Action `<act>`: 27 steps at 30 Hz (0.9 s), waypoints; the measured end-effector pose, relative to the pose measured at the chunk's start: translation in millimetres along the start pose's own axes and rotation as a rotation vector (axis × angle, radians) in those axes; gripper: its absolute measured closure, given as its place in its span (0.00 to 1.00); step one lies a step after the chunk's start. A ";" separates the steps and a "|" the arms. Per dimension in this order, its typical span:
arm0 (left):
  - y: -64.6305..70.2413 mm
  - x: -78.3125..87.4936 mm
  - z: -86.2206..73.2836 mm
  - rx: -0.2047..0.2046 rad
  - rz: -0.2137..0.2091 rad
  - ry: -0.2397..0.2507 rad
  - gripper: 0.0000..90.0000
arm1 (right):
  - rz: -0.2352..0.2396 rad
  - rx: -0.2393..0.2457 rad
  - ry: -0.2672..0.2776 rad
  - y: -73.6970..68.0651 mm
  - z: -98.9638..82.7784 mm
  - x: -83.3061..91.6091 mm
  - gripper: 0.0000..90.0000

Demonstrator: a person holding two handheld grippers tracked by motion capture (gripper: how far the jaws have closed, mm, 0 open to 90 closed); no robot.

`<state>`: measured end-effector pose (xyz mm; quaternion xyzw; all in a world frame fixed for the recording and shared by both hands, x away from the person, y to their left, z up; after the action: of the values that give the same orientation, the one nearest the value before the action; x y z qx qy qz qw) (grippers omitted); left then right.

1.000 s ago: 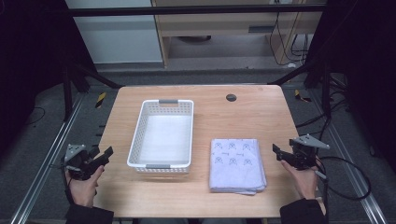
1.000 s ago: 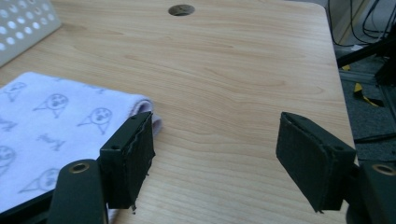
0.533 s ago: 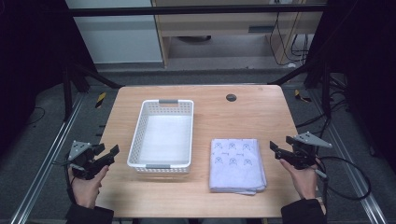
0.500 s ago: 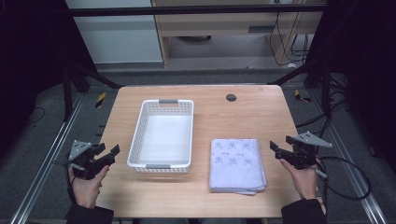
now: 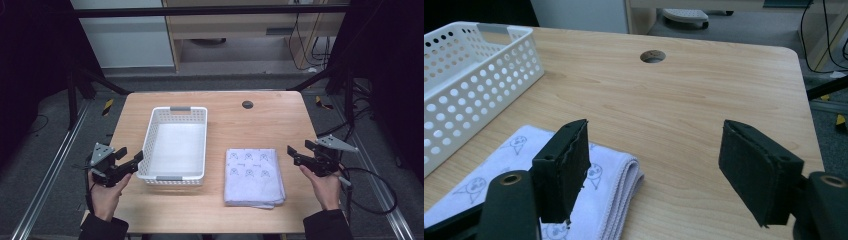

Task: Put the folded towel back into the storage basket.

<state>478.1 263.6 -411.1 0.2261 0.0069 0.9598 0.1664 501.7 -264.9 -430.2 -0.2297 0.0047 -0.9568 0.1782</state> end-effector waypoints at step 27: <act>95.5 -29.2 17.9 -0.089 -0.118 -0.006 0.41 | 0.027 0.072 -0.013 -18.5 31.2 -8.2 0.36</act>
<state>480.3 162.8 -399.2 0.2203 -0.0229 0.9470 0.2326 515.9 -242.5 -404.2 -0.2291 -0.0278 -0.9524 0.1993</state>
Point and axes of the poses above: each handheld gripper's, and its own axes: x roughly backward along the jaws, z roughly out of its top, y roughly to its right, the point moved 5 cm from there along -x, roughly forward along the jaws
